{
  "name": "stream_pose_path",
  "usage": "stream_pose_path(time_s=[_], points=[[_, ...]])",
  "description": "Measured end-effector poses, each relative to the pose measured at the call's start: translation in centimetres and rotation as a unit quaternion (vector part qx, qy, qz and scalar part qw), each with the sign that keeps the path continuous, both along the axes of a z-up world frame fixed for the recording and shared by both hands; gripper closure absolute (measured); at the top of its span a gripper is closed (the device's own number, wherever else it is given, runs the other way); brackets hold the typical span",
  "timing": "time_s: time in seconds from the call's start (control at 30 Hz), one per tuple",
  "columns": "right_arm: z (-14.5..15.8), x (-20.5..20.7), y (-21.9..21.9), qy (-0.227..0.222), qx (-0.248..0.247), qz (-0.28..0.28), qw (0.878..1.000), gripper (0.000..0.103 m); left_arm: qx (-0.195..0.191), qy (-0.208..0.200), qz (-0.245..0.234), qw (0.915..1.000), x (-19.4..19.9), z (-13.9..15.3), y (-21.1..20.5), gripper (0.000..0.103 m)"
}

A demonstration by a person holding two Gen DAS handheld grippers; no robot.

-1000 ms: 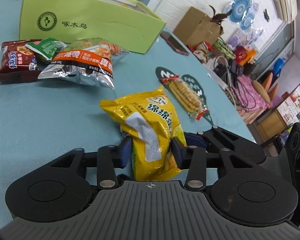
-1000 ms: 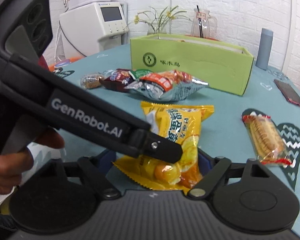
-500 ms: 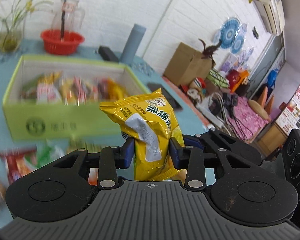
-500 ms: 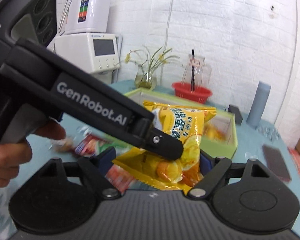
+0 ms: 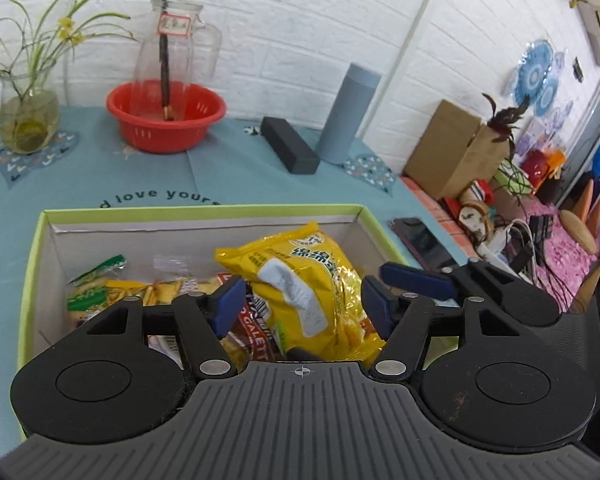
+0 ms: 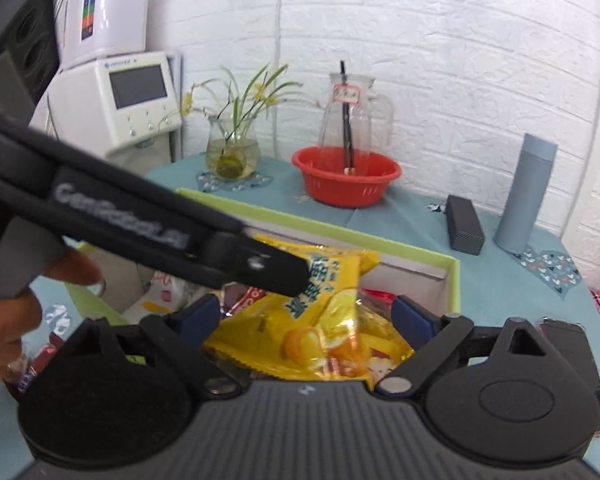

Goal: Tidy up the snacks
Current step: 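Carry the yellow bag into the green box and release it, then close the left tool on the orange-and-white snack bag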

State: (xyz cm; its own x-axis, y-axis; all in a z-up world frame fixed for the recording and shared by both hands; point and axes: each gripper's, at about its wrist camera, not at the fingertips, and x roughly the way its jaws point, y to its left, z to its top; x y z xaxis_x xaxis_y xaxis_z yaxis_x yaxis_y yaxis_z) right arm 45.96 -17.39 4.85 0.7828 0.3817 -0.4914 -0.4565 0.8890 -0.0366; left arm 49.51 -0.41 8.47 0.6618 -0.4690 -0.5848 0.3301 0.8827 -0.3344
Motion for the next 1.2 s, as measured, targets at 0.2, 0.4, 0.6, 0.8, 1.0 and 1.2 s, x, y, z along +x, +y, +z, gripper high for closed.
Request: stream_pose_path(time_s=[0.2,0.4,0.6,0.8,1.0,1.2], points=[[2.4,-5.8,-1.7,-0.040,0.034,-0.003,0.999,0.010,-0.011,-0.043,-0.004,0.9990,-5.5,2.1,1.5,0.040],[0.7,-12.7,-0.9,-0.010,0.051,0.021,0.998,0.010,-0.004,-0.054,-0.015,0.9984,-11.7,1.0,1.8,0.034],[-3.9,-15.7,0.9,0.072,0.074,0.044,0.994,0.010,0.033,-0.008,-0.015,0.9993,-14.9,-3.9,1.8,0.042],[-5.6,-14.3,3.7,0.110,0.057,0.071,0.990,0.010,0.047,0.033,-0.012,0.9983,-13.7,-6.5,1.4,0.058],[-5.0,-16.1,4.1,0.103,0.052,0.090,0.989,0.010,0.058,0.031,-0.022,0.9976,-15.7,-6.3,1.2,0.064],[-5.1,-20.1,3.7,0.099,0.026,0.095,0.990,0.010,0.077,0.013,-0.026,0.9966,-20.3,-6.5,-0.4,0.064]])
